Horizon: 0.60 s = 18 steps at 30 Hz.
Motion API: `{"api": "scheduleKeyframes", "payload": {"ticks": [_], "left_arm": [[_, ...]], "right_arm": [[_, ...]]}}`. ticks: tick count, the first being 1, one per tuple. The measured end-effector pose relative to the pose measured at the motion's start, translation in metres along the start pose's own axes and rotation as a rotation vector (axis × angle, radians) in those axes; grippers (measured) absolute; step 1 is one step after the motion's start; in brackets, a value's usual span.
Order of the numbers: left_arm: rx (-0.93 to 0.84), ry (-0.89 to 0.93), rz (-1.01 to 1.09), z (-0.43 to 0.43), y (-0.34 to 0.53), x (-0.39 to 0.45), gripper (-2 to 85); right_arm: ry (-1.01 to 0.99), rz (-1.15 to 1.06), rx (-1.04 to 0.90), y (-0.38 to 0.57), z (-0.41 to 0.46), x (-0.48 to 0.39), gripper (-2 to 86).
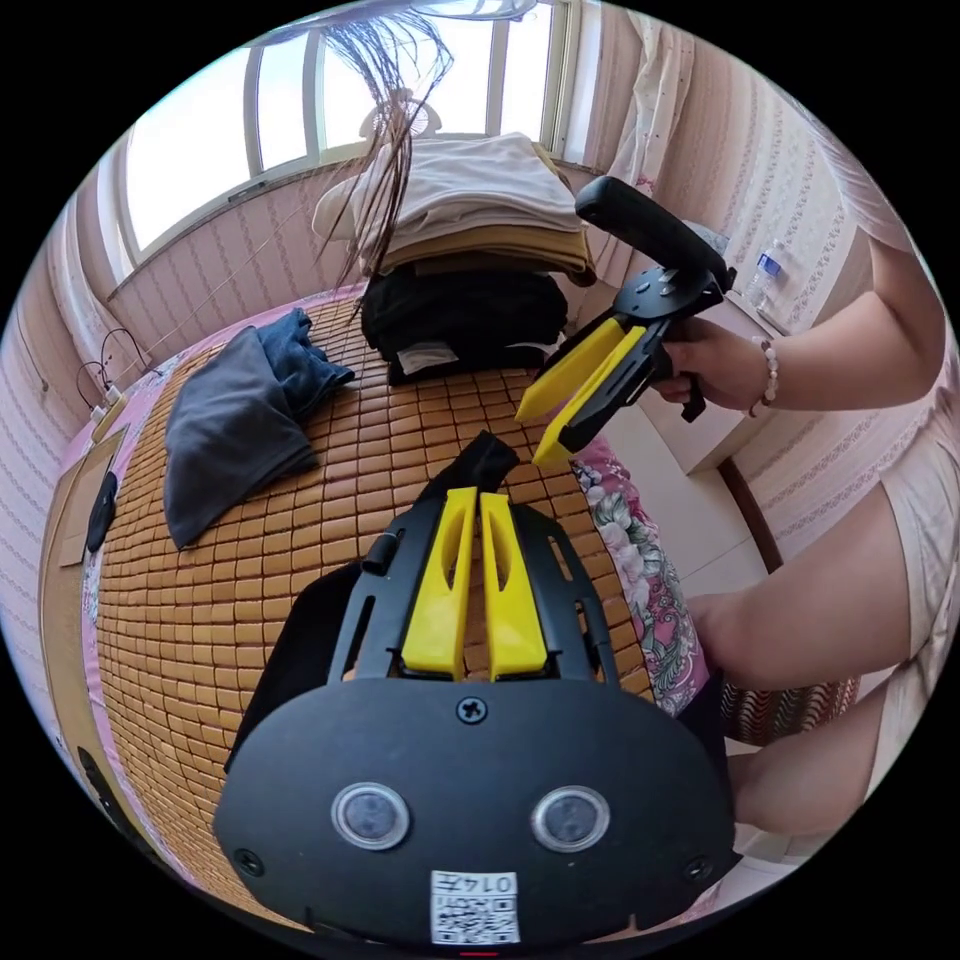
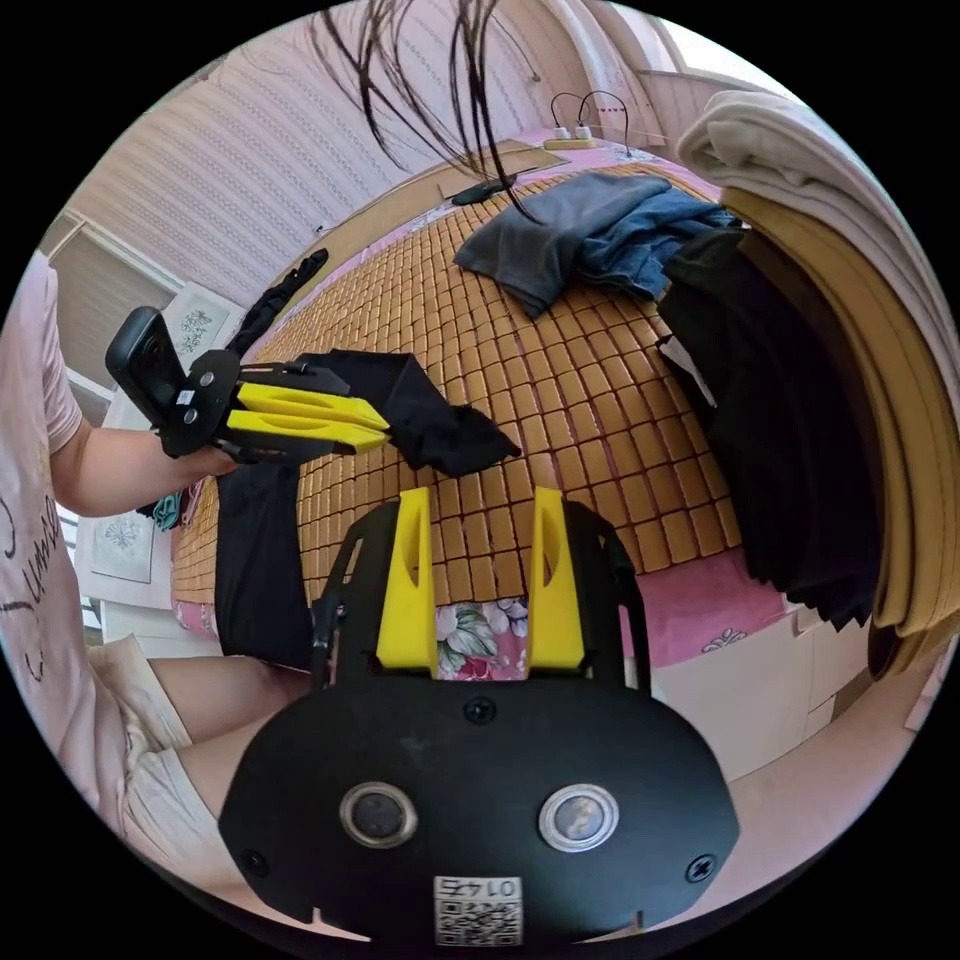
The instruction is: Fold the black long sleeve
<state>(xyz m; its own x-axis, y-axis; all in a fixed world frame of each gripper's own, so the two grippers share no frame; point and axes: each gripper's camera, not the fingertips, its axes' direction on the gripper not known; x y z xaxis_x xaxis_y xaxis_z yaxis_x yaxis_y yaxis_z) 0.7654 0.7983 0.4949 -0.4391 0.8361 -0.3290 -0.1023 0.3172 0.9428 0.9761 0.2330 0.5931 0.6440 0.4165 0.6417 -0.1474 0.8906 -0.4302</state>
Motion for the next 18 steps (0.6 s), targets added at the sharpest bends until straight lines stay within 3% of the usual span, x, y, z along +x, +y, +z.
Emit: {"api": "scheduleKeyframes", "payload": {"ticks": [9,11,15,18], "left_arm": [[0.040,0.029,0.018,-0.037,-0.014,-0.015,-1.0],[0.077,0.096,0.016,-0.052,-0.027,-0.029,-1.0],[0.109,0.167,-0.012,-0.067,-0.055,-0.065,-1.0],[0.114,0.208,-0.092,-0.046,-0.082,-0.111,-1.0]], "right_arm": [[0.124,-0.355,-0.030,-0.004,0.002,-0.014,16.4],[0.106,-0.386,-0.050,-0.005,0.005,-0.006,3.4],[-0.017,-0.212,-0.015,-0.009,-0.014,0.033,1.0],[-0.116,0.078,0.064,-0.006,-0.028,0.087,0.4]]}}
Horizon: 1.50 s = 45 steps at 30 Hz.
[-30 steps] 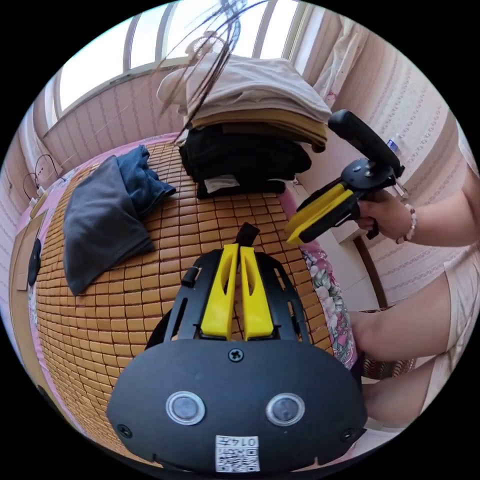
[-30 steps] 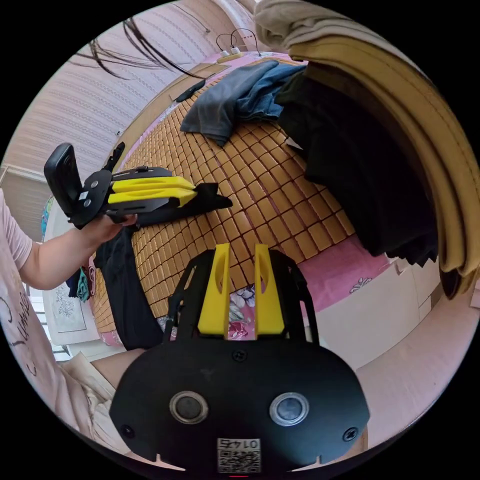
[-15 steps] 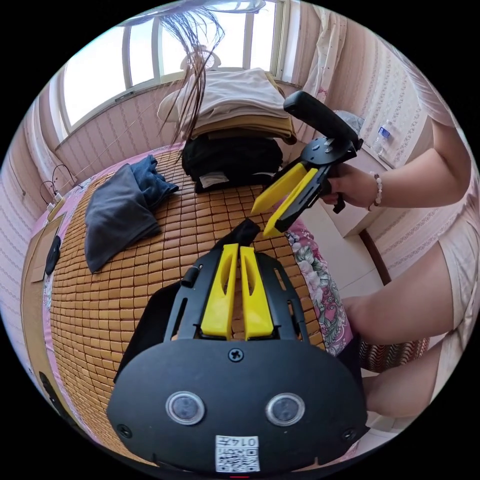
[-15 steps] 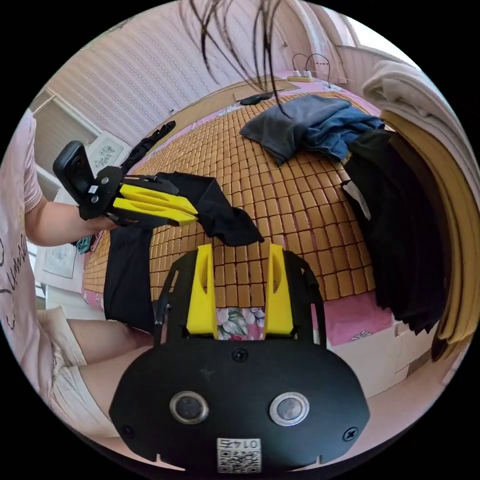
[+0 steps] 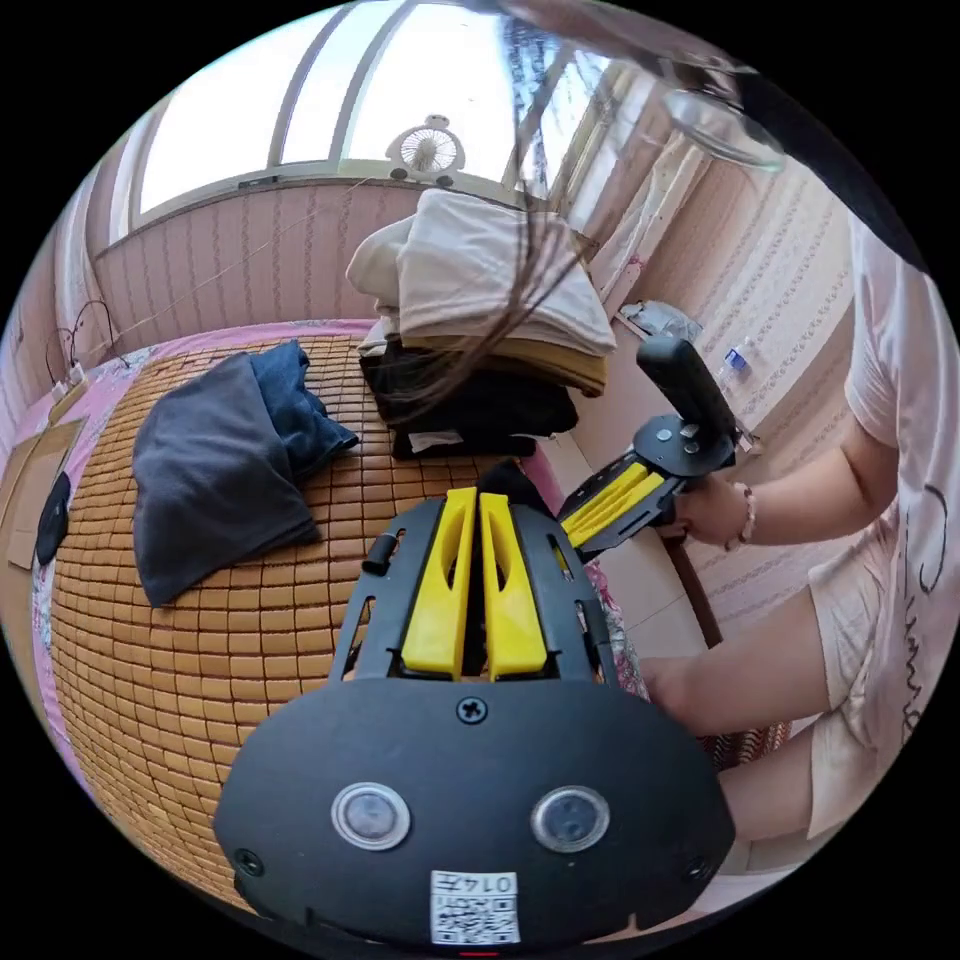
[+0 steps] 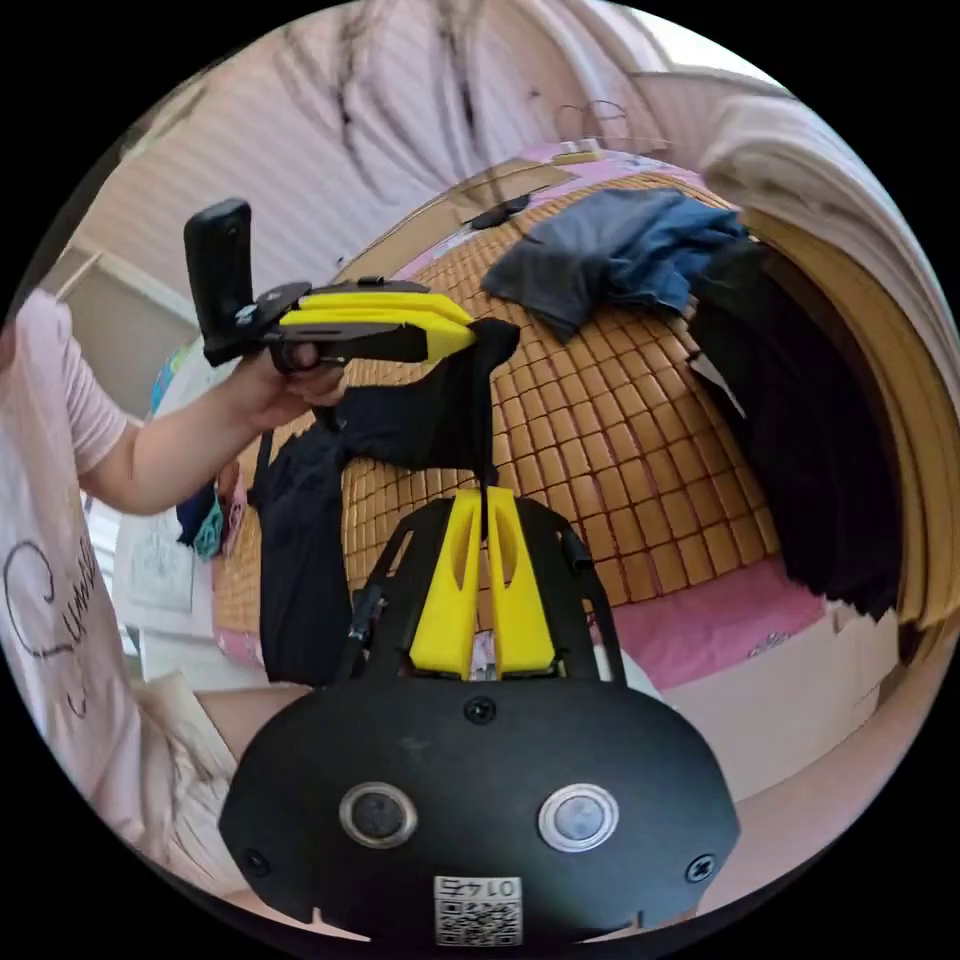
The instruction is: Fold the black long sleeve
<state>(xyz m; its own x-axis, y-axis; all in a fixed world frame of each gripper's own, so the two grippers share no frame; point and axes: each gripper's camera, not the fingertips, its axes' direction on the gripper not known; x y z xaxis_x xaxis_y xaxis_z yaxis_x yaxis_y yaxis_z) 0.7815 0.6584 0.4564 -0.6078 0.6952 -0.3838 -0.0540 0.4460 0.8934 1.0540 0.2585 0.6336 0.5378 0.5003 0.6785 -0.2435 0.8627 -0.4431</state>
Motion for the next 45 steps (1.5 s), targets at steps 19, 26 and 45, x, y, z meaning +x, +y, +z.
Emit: {"api": "scheduleKeyframes", "payload": {"ticks": [19,26,45], "left_arm": [[-0.213,0.064,-0.124,0.077,-0.084,-0.140,-0.6],[-0.267,-0.173,-0.303,-0.043,0.017,-0.133,-0.5],[-0.048,-0.419,-0.845,-0.206,0.138,-0.090,-0.9]], "right_arm": [[-0.280,0.798,0.373,0.076,0.057,0.240,0.0],[-0.129,0.616,0.261,0.061,0.090,0.238,-0.2],[0.615,-0.331,-0.104,-0.037,0.424,0.110,-0.3]]}}
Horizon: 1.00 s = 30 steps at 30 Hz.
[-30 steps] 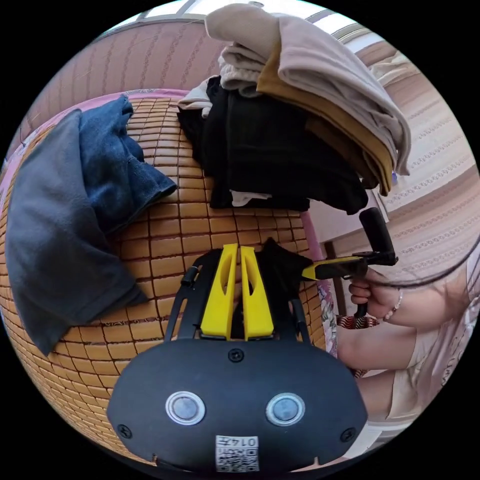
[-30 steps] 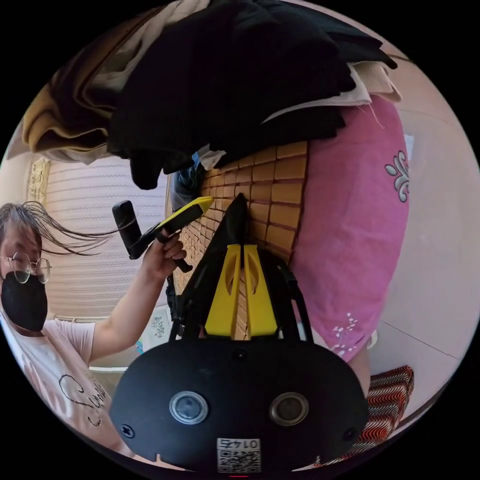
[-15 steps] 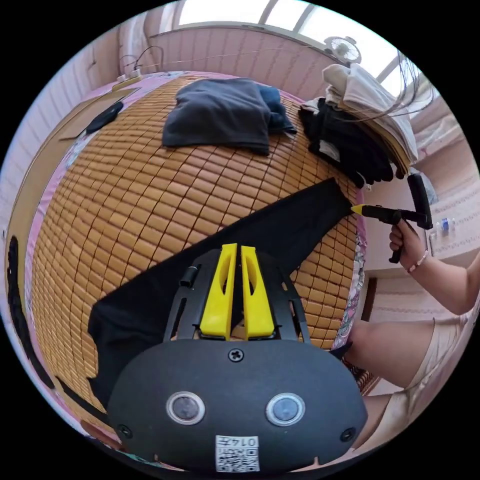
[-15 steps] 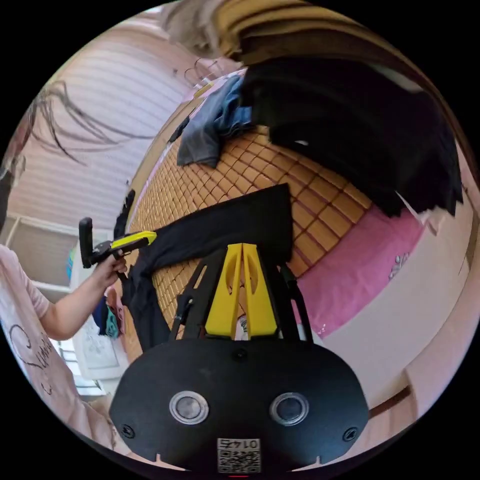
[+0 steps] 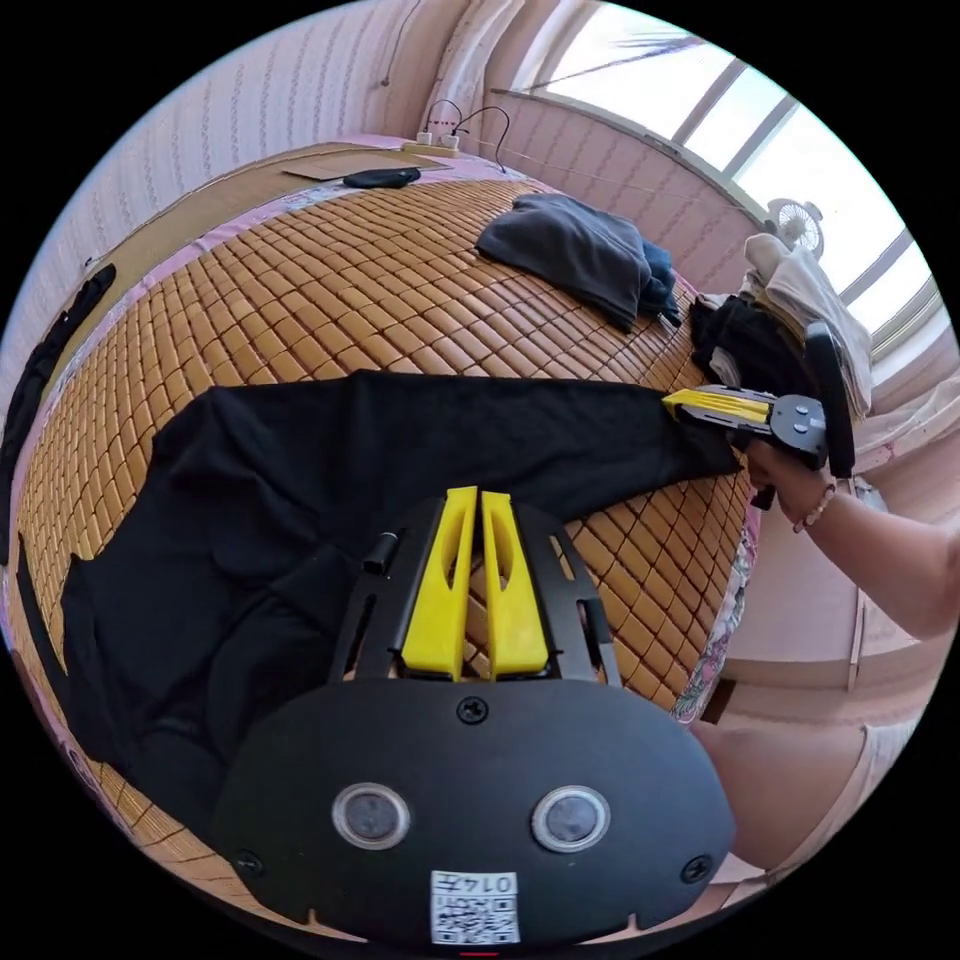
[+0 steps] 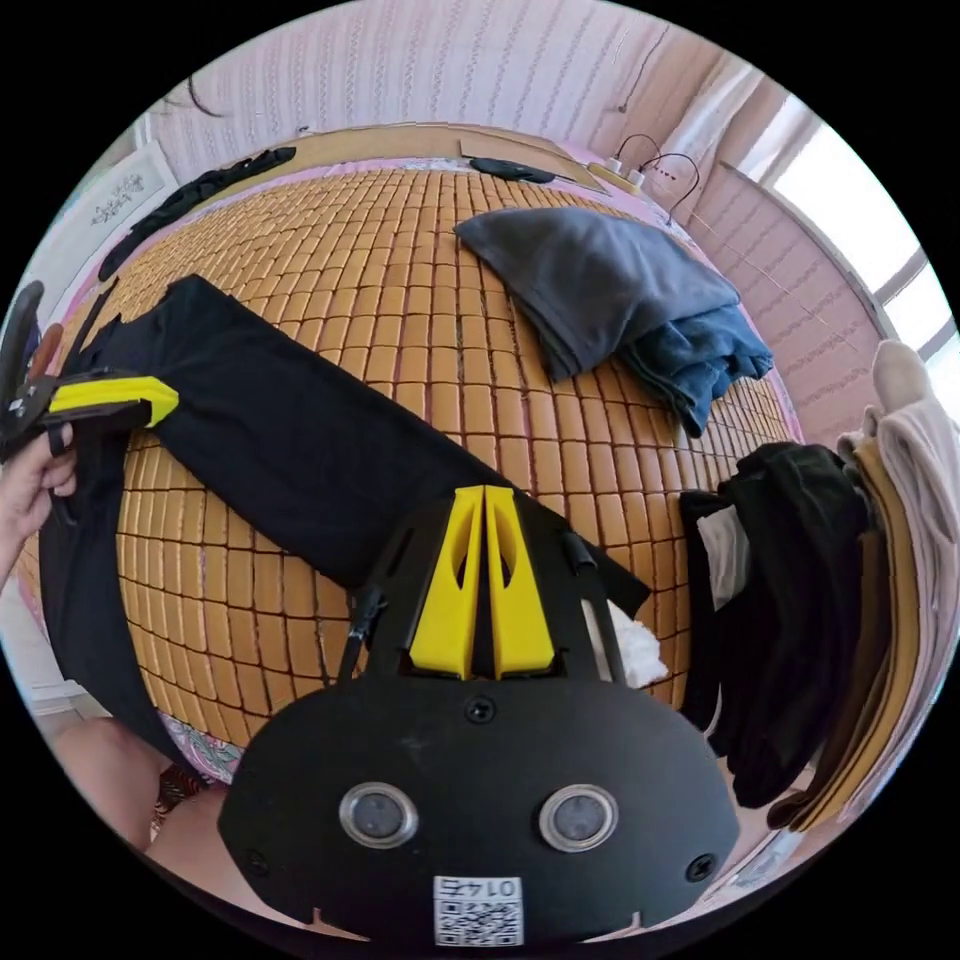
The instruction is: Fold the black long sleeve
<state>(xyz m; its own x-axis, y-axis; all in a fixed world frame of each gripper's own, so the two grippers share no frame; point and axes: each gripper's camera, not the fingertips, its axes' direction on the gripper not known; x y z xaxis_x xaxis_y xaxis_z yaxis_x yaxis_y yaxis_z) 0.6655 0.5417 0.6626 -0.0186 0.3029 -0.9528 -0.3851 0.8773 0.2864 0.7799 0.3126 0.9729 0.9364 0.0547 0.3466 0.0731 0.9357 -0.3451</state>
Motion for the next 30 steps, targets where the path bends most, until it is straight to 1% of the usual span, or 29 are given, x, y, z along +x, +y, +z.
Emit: {"api": "scheduleKeyframes", "payload": {"ticks": [2,4,6,8,9,11,12,14,15,17,19,20,23,26,28,30], "left_arm": [[0.075,-0.030,-0.029,-0.050,0.011,-0.015,-0.9],[0.123,-0.061,-0.067,-0.094,0.028,-0.037,-1.0],[0.163,-0.148,-0.115,-0.143,0.050,-0.069,-1.0],[0.178,-0.291,-0.192,-0.202,0.080,-0.127,-1.0],[0.172,-0.322,-0.210,-0.214,0.087,-0.143,-1.0],[0.116,-0.402,-0.279,-0.248,0.104,-0.208,-1.0],[0.105,-0.412,-0.291,-0.254,0.106,-0.223,-1.0],[0.071,-0.431,-0.330,-0.273,0.104,-0.271,-1.0],[0.065,-0.434,-0.329,-0.276,0.102,-0.280,-1.0],[0.018,-0.409,-0.325,-0.278,0.094,-0.307,-1.0],[-0.042,-0.374,-0.336,-0.273,0.090,-0.321,-1.0],[0.027,-0.368,-0.320,-0.285,0.091,-0.322,-1.0],[0.086,-0.328,-0.366,-0.312,0.090,-0.331,-1.0],[0.118,-0.311,-0.408,-0.339,0.084,-0.334,-1.0],[0.109,-0.306,-0.417,-0.357,0.079,-0.335,-1.0],[0.108,-0.353,-0.440,-0.386,0.077,-0.333,-1.0]], "right_arm": [[0.054,-0.071,-0.111,-0.013,0.025,-0.020,-0.3],[0.063,-0.121,-0.149,-0.029,0.035,-0.039,-0.3],[-0.010,-0.141,-0.040,-0.051,0.031,-0.068,-0.2],[-0.226,-0.221,0.113,-0.091,0.032,-0.128,-0.3],[-0.278,-0.244,0.134,-0.103,0.035,-0.145,-0.3],[-0.430,-0.352,0.173,-0.146,0.060,-0.218,-0.3],[-0.442,-0.380,0.173,-0.155,0.068,-0.236,-0.3],[-0.382,-0.432,0.164,-0.180,0.111,-0.296,-0.4],[-0.368,-0.438,0.150,-0.184,0.124,-0.308,-0.4],[-0.319,-0.468,0.051,-0.191,0.176,-0.341,-0.4],[-0.273,-0.460,0.109,-0.185,0.194,-0.347,-0.4],[-0.263,-0.472,0.118,-0.181,0.206,-0.351,-0.4],[-0.256,-0.475,0.132,-0.173,0.236,-0.354,-0.4],[-0.229,-0.388,0.129,-0.172,0.265,-0.349,-0.4],[-0.215,-0.346,0.107,-0.176,0.284,-0.344,-0.4],[-0.246,-0.326,0.078,-0.180,0.302,-0.339,-0.3]]}}
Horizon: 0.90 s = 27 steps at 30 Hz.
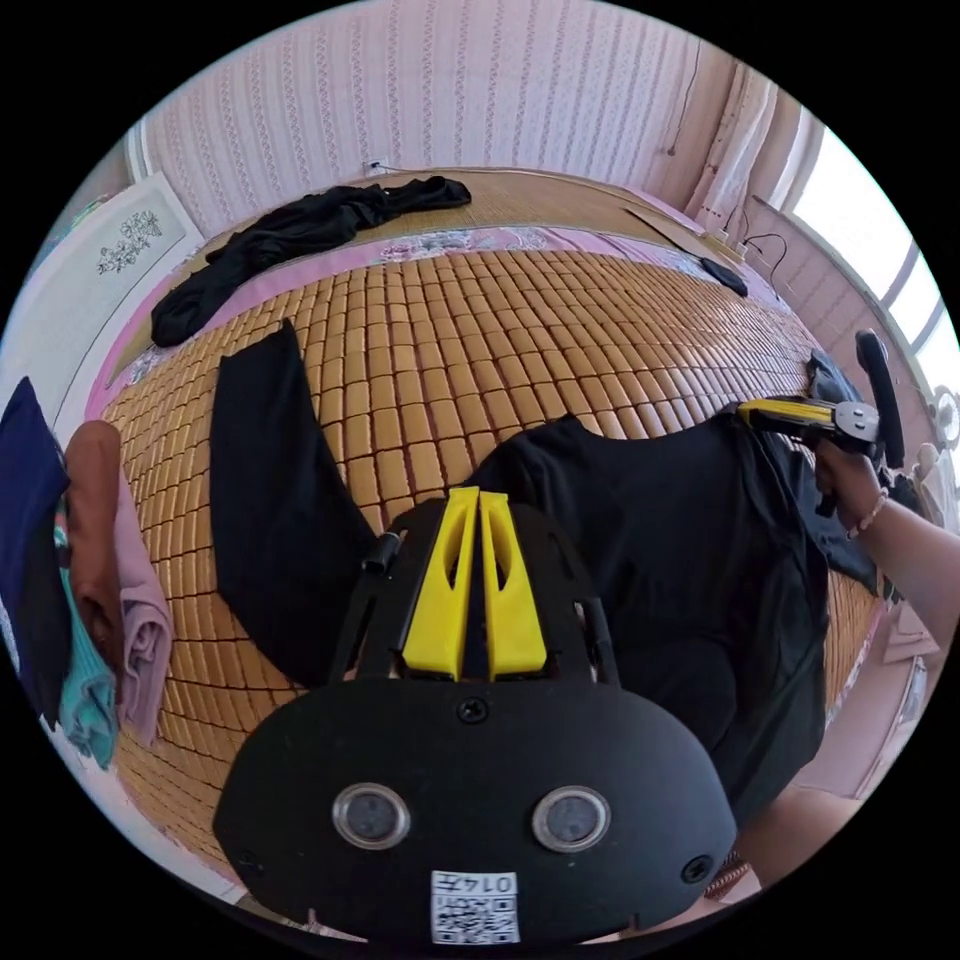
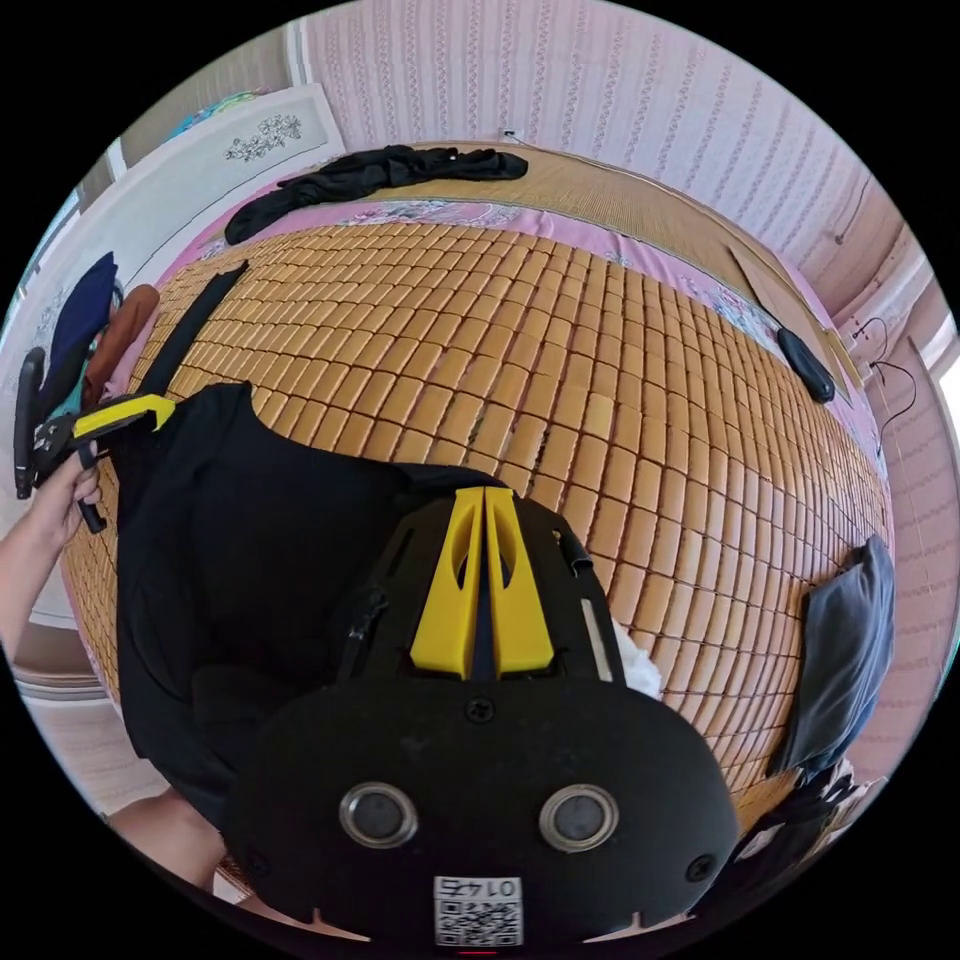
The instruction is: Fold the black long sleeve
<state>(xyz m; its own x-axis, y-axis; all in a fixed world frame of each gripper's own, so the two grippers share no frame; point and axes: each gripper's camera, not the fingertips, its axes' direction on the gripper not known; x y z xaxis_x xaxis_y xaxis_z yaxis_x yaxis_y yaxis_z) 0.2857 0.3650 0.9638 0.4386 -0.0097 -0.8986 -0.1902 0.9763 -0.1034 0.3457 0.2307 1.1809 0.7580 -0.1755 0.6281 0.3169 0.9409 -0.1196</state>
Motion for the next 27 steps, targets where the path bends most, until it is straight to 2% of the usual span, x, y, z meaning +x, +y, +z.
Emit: {"api": "scheduleKeyframes", "payload": {"ticks": [4,7,10,12,14,16,19,21,22,24,27], "left_arm": [[0.152,0.029,-0.073,-0.113,0.025,-0.031,-0.8],[0.165,-0.017,-0.176,-0.171,0.072,-0.068,-0.2],[0.117,-0.029,-0.278,-0.197,0.115,-0.104,3.7],[0.094,0.032,-0.305,-0.213,0.130,-0.116,6.0],[0.103,-0.007,-0.252,-0.242,0.141,-0.112,6.5],[0.120,-0.062,-0.194,-0.263,0.146,-0.104,6.9],[0.198,-0.034,-0.111,-0.294,0.157,-0.092,8.6],[0.228,-0.030,-0.080,-0.308,0.166,-0.085,10.2],[0.242,-0.038,-0.058,-0.316,0.173,-0.079,11.0],[0.269,-0.048,-0.030,-0.329,0.183,-0.070,11.8],[0.237,-0.044,-0.022,-0.347,0.197,-0.058,13.1]], "right_arm": [[0.040,-0.021,-0.012,-0.004,0.012,0.004,0.2],[0.053,-0.103,-0.016,-0.010,0.011,-0.025,2.3],[-0.099,-0.306,0.027,-0.016,0.022,-0.109,8.8],[-0.212,-0.451,0.027,-0.025,0.037,-0.173,9.8],[-0.337,-0.619,0.053,-0.038,0.058,-0.255,9.1],[-0.327,-0.700,0.044,-0.051,0.082,-0.308,9.5],[-0.227,-0.722,0.021,-0.065,0.133,-0.359,10.2],[-0.197,-0.734,-0.074,-0.065,0.168,-0.367,8.2],[-0.254,-0.748,-0.016,-0.061,0.166,-0.358,3.3],[-0.295,-0.803,-0.120,-0.058,0.179,-0.350,0.2],[-0.517,-0.935,-0.192,-0.042,0.167,-0.323,-0.2]]}}
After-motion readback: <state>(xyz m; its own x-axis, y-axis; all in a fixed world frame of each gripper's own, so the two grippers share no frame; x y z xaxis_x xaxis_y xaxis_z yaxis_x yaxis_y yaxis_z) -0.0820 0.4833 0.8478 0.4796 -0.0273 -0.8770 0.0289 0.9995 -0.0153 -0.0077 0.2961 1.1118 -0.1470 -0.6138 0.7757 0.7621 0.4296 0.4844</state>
